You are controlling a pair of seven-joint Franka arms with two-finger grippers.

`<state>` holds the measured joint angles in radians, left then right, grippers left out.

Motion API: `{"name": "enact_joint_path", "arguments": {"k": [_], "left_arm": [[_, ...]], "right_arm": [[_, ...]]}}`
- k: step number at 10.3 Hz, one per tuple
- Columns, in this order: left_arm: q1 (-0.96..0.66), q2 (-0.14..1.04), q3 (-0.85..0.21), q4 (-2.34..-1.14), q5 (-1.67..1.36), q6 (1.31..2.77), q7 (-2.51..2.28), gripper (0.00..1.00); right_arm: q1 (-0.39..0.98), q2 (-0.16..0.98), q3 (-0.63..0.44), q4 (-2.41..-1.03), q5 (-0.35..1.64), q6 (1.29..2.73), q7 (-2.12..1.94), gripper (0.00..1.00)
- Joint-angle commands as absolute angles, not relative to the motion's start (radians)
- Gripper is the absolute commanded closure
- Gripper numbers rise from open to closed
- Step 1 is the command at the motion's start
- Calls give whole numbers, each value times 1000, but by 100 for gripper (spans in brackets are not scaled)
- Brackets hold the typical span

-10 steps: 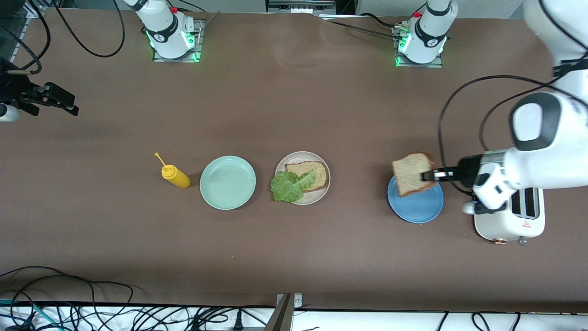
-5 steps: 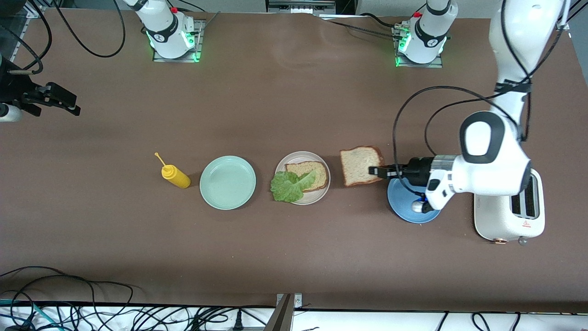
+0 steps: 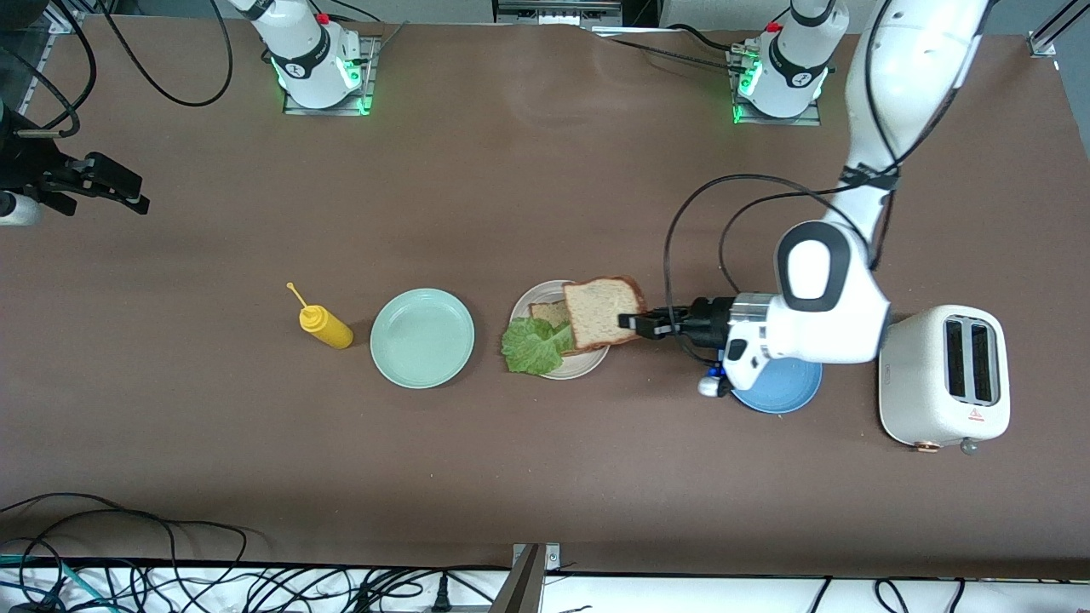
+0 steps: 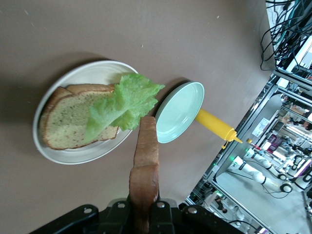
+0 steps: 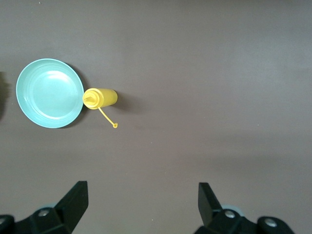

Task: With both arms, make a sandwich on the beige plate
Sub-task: 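Carry the bread slice over the beige plate with the left gripper, then lower the bread onto the lettuce and open the left gripper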

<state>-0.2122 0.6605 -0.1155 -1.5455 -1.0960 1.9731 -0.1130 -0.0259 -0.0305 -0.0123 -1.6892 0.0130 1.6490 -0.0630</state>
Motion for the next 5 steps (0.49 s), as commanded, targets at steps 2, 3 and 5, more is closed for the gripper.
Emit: {"name": "enact_joint_path", "arguments": {"k": [2, 3, 5], "left_arm": [[-285, 724, -101, -1522, -1209, 2072, -83, 100], [-291, 727, -101, -1522, -1236, 2107, -51, 100], [-310, 742, -103, -1522, -1261, 2115, -26, 100]], "right_arm": [[-35, -20, -5, -1664, 32, 1632, -61, 0], [-35, -20, -5, -1664, 32, 1631, -61, 0], [-35, -20, -5, -1664, 32, 1631, -61, 0]]}}
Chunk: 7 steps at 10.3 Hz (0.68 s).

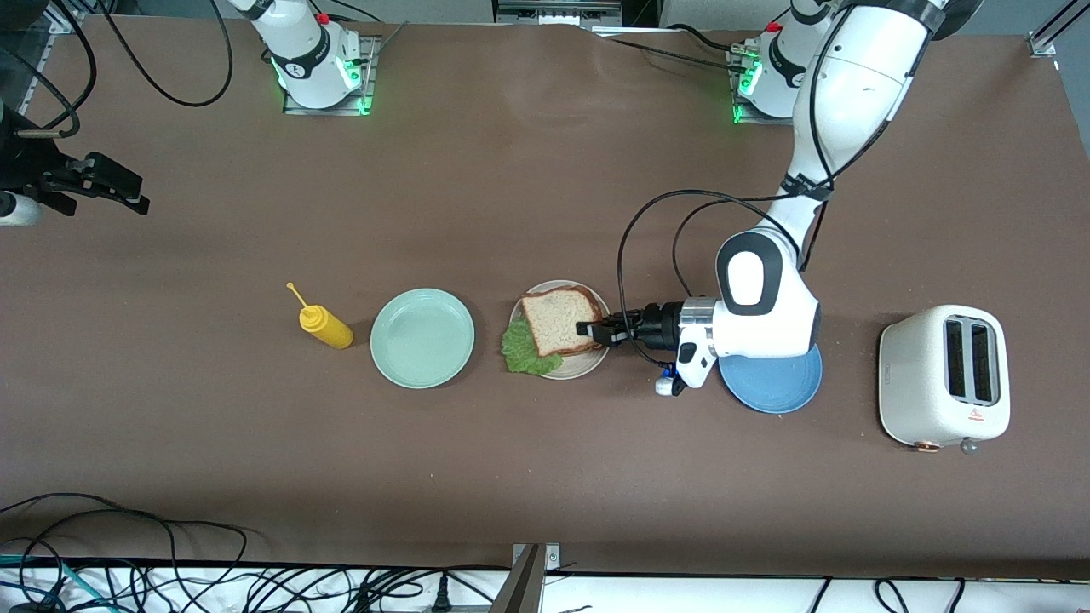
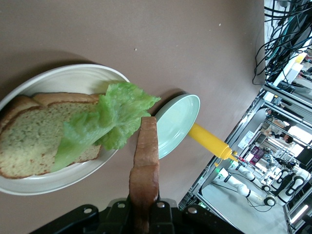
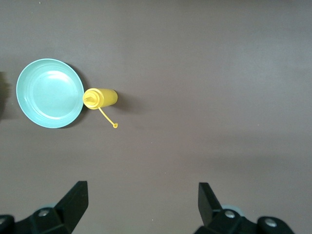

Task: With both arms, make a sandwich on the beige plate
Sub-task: 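Lower the bread onto the lettuce and open the left gripper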

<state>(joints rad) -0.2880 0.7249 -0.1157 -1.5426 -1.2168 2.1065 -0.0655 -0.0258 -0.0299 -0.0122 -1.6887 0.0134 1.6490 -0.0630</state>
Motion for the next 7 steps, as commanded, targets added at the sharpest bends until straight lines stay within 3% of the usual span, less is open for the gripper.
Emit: {"name": "enact_joint_path", "arguments": {"k": [1, 7], "left_arm": [[-316, 742, -103, -1522, -1261, 2140, -26, 100], [-365, 793, -106, -1526, -1301, 2282, 70, 100]], "right_arm": [[-35, -20, -5, -1664, 32, 1631, -61, 0], [-35, -20, -5, -1664, 32, 1631, -61, 0]]}}
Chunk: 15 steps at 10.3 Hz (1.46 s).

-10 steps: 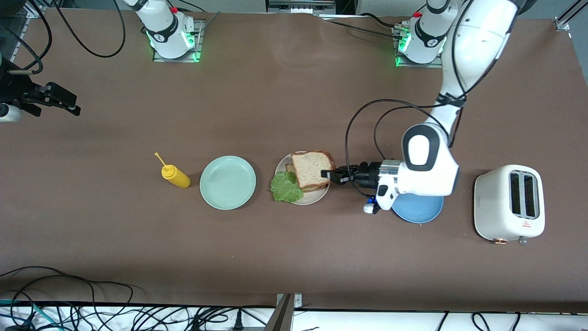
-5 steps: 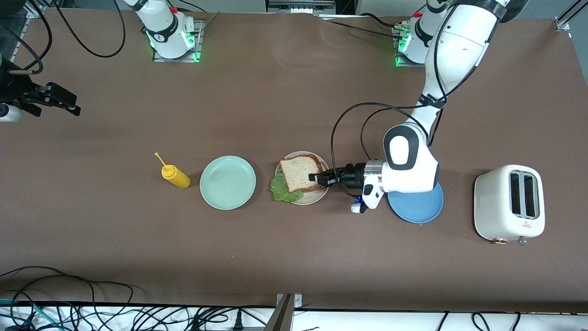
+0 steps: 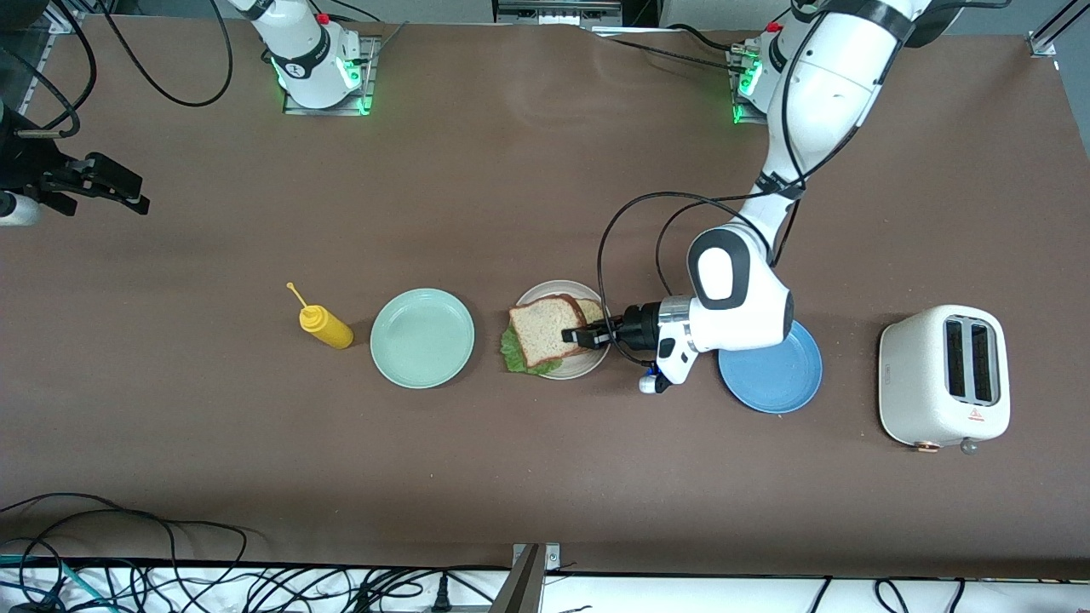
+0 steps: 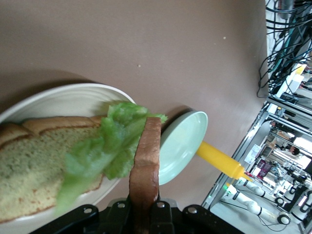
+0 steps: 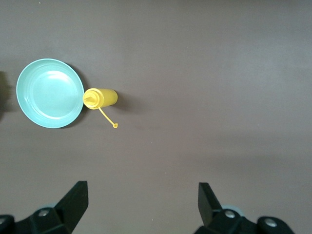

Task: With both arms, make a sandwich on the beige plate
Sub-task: 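Lower the bread onto the lettuce and open the left gripper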

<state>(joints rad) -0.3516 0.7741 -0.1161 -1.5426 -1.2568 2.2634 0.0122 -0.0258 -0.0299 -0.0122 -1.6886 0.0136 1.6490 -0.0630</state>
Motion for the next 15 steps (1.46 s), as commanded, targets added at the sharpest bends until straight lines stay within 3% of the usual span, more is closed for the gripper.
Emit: {"name": "enact_joint_path", "arguments": {"k": [1, 3, 4, 5, 6, 15], "left_arm": [[-364, 789, -106, -1534, -1302, 2283, 98, 100], [-357, 788, -104, -1536, -1286, 2278, 104, 100], [-351, 787, -104, -1537, -1281, 2273, 107, 95], [-345, 787, -104, -1537, -1273, 2273, 154, 37], [-333, 784, -103, -1551, -1273, 2273, 204, 0], [-316, 765, -52, -1582, -1175, 2273, 187, 0]], "right_arm": [[-35, -20, -5, -1664, 32, 1631, -61, 0], [-35, -20, -5, -1664, 32, 1629, -61, 0], [-35, -20, -5, -1664, 32, 1629, -61, 0], [-35, -20, -5, -1664, 32, 1629, -61, 0], [-35, -20, -5, -1664, 32, 1628, -61, 0], [-35, -20, -5, -1664, 31, 1629, -60, 0]]}}
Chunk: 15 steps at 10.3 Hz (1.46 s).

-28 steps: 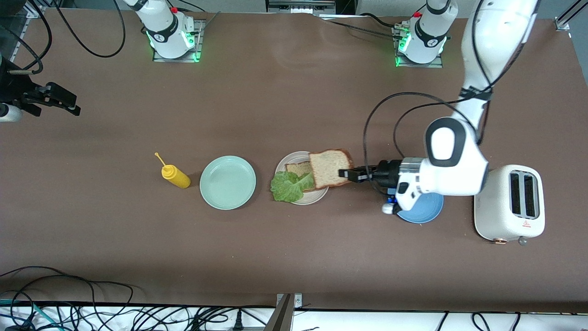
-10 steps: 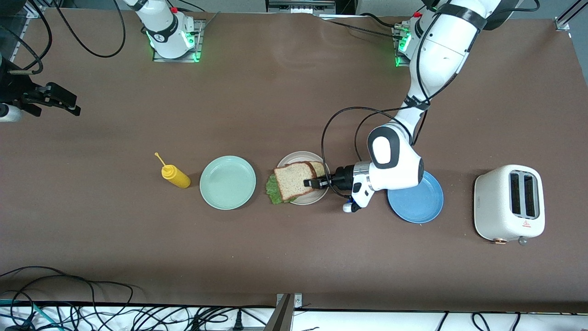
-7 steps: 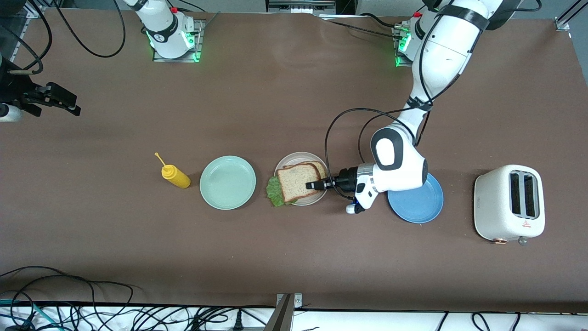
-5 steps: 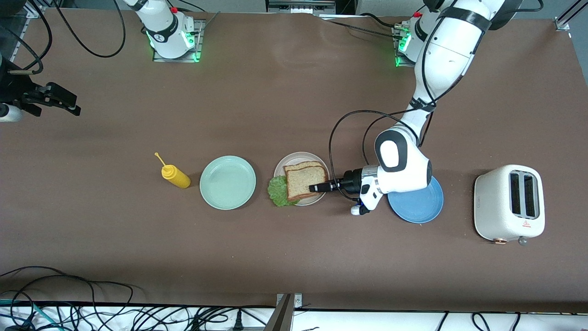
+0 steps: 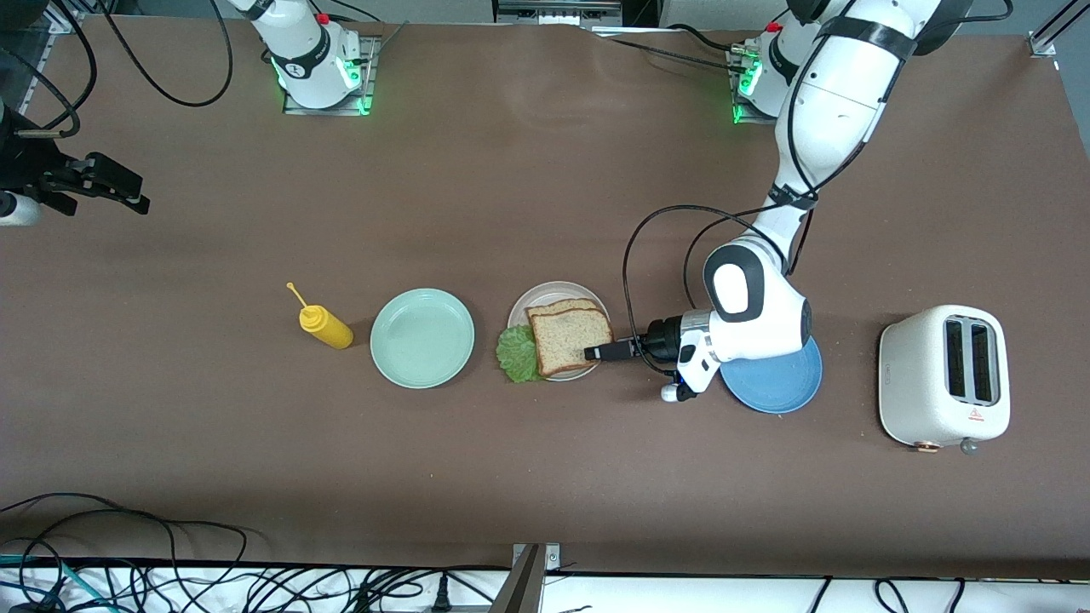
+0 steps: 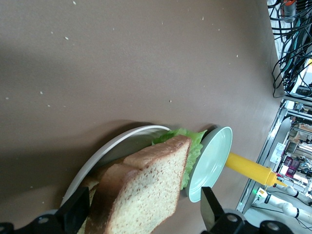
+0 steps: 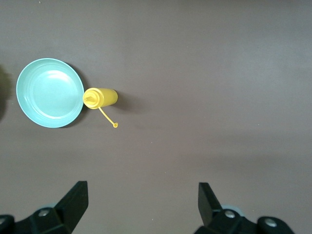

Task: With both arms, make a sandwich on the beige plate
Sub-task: 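Lower the bread onto the lettuce and open the left gripper, then raise the left gripper away from the sandwich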

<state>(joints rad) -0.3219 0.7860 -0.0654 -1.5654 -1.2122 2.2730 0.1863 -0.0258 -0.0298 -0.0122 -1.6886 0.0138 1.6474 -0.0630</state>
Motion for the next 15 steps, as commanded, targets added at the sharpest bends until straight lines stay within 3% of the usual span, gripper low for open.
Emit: {"name": "enact_joint_path", "arguments": {"k": [1, 7, 12, 15], "left_arm": [[-316, 759, -42, -1582, -1149, 2273, 187, 0], [-292, 643, 8, -1592, -789, 2194, 2, 0], [-232, 520, 66, -1595, -375, 1985, -51, 0], [-203, 442, 67, -1641, -137, 1962, -52, 0]], "right_arm": [[-35, -20, -5, -1664, 31, 1629, -60, 0], [-35, -20, -3, -1664, 32, 1628, -58, 0], [-34, -20, -3, -1664, 32, 1629, -58, 0], [-35, -20, -3, -1664, 32, 1628, -58, 0]]}}
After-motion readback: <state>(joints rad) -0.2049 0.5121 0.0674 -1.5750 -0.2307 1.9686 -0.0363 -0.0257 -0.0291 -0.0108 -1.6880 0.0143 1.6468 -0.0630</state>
